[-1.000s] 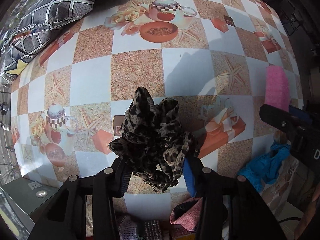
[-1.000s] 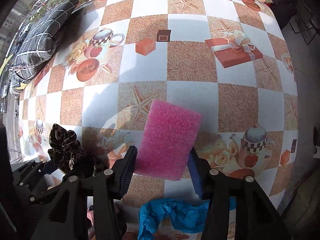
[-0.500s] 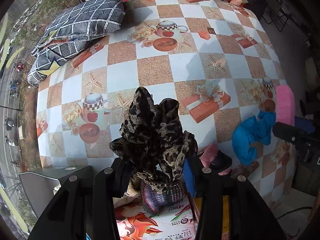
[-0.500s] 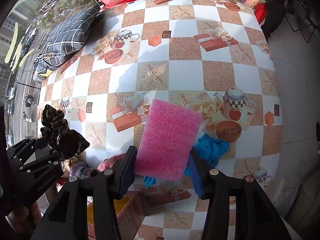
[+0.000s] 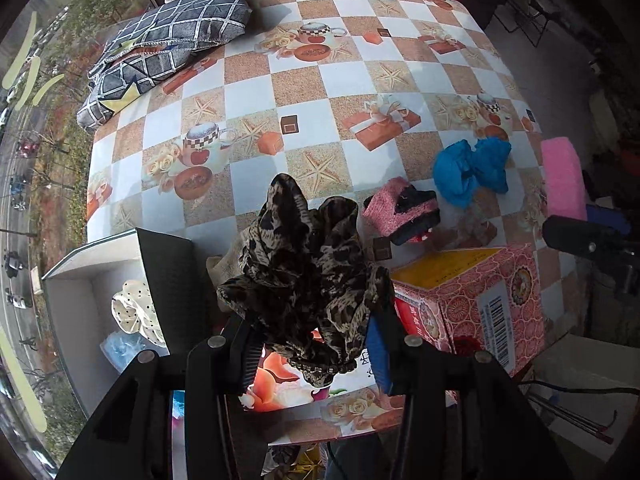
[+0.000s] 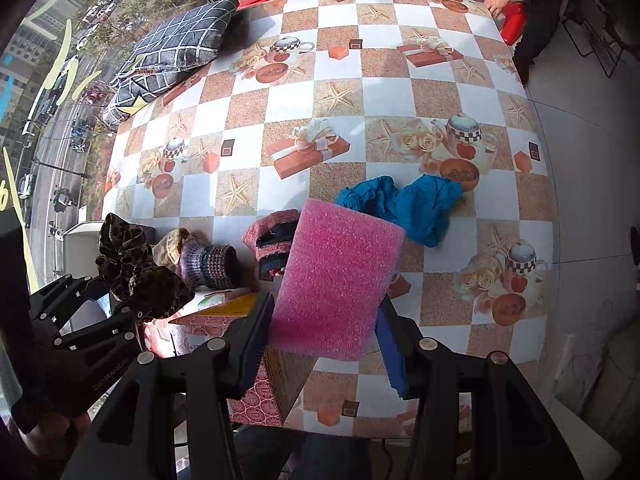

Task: Organize soft objects
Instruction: 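Carry the leopard-print scrunchie and pink sponge over the white box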

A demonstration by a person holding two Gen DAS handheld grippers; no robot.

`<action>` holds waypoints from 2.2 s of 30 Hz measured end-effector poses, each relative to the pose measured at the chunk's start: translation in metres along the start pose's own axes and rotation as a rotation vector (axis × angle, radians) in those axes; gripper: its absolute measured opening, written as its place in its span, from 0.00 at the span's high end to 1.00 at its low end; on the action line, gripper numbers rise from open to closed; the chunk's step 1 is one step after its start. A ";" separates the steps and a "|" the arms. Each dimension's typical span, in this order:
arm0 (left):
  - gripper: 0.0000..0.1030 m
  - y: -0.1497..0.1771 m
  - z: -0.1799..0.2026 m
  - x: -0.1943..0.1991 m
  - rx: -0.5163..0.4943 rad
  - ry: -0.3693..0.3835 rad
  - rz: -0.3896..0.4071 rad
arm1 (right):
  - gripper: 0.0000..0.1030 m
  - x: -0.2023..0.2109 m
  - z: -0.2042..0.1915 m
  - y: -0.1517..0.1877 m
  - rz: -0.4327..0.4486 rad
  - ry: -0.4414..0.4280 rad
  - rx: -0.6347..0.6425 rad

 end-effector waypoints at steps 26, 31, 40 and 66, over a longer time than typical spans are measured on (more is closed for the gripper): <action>0.53 0.078 -0.060 0.062 0.149 -0.012 0.091 | 0.50 0.018 -0.128 0.060 -0.010 -0.046 0.195; 0.53 0.091 -0.084 0.066 0.212 -0.026 0.097 | 0.50 0.014 -0.146 0.062 -0.021 -0.048 0.235; 0.53 0.110 -0.119 0.072 0.305 -0.052 0.109 | 0.50 0.006 -0.182 0.067 -0.044 -0.054 0.316; 0.53 0.185 -0.191 0.058 0.538 -0.118 0.044 | 0.50 -0.015 -0.276 0.091 -0.090 -0.088 0.569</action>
Point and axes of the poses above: each gripper's, at about its wrist camera, not at the fingertips, and x roughly against the way its jaws point, z to its right, y to its underside, the point moved 7 cm from there along -x, roughly the way its jaws point, and after that the axes turned 8 degrees about z, right-handed, at the moved point
